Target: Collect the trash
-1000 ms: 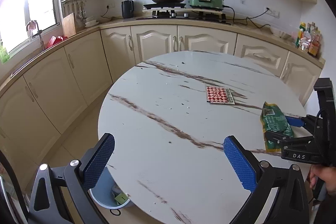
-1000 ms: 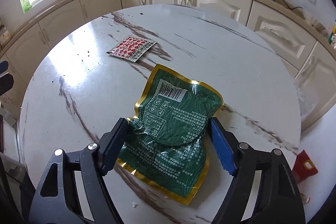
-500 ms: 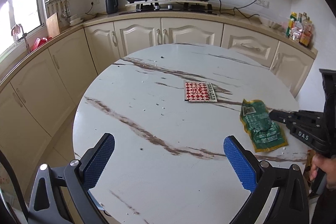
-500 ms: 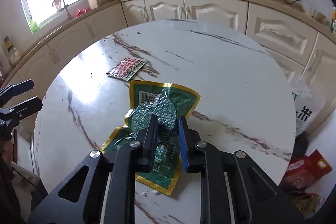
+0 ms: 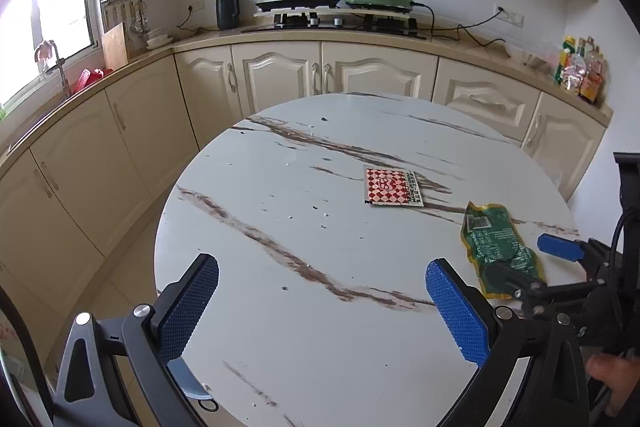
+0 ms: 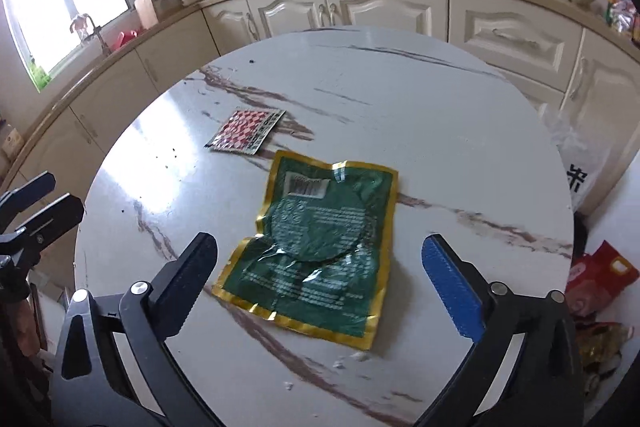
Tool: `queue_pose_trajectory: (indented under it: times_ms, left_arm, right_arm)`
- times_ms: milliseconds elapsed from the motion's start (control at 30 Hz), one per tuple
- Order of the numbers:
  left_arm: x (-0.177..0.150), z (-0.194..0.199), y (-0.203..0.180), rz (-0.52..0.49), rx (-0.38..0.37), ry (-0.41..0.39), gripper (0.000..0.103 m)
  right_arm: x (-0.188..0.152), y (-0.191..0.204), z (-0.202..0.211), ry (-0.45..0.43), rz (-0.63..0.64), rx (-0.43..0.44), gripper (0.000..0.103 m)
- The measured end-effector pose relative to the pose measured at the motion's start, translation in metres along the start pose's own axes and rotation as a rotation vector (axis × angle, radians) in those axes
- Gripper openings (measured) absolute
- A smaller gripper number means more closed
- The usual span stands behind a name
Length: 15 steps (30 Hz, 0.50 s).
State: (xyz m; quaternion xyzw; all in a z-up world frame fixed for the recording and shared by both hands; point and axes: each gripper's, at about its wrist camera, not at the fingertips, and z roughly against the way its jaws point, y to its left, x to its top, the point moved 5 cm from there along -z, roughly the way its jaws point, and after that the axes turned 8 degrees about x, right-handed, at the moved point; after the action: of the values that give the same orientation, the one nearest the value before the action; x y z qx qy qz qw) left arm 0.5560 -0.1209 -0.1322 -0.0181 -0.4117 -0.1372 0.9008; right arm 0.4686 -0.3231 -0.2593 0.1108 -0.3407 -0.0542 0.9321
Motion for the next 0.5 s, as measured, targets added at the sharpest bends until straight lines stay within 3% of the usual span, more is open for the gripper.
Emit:
queue_pose_trajectory:
  times_ms: [200,433,500]
  left_arm:
    - [-0.005,0.01,0.007,-0.001,-0.012,-0.009,0.102]
    - [-0.01,0.019,0.006,-0.018,-0.041,-0.014,0.102]
    - [-0.012,0.02,0.007,-0.02,-0.044,-0.013,0.102]
  right_arm:
    - [-0.013,0.021,-0.024,0.089,0.118,-0.163,0.103]
    - [-0.012,-0.006,-0.018,0.064,0.085,-0.134,0.099]
    - [-0.011,-0.012,-0.013,0.059,0.084,-0.135,0.089]
